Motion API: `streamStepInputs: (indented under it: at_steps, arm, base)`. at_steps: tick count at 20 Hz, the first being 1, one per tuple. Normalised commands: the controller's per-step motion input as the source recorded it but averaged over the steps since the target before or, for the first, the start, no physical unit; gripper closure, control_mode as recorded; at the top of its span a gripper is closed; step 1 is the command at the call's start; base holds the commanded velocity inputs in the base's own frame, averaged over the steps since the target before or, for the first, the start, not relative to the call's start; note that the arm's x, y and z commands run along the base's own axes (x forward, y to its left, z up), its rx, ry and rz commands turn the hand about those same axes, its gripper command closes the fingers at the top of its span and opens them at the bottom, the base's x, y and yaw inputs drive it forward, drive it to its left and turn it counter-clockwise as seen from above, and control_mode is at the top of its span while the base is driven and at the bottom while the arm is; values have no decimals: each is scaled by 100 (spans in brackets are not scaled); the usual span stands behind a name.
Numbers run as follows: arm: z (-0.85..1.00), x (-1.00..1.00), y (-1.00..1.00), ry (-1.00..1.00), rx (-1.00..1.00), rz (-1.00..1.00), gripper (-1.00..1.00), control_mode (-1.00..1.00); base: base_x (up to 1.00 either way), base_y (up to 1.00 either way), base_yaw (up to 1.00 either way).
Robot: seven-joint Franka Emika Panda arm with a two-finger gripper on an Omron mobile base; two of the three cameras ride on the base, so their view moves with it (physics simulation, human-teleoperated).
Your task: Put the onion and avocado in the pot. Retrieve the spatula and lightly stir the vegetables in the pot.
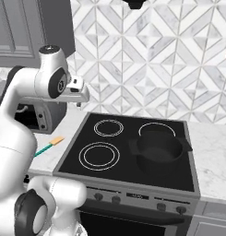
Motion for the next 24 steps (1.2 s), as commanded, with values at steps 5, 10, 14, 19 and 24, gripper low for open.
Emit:
streamStepInputs:
  at_steps: [5,10,14,19,24]
  arm:
    - [-15,0,8,3,-6,0,-100,-100]
    - [-66,-13,53,4,-4,1,-100,-100]
    - [-52,-6,98,3,-1,0,-100,-100]
    - [-50,0,99,23,-1,0,-100,-100]
    - [-29,0,54,29,-1,8,-100,-100]
  base:
    - [1,18,0]
    - [0,0,0]
    - [0,0,0]
    - [0,0,0]
    - [0,0,0]
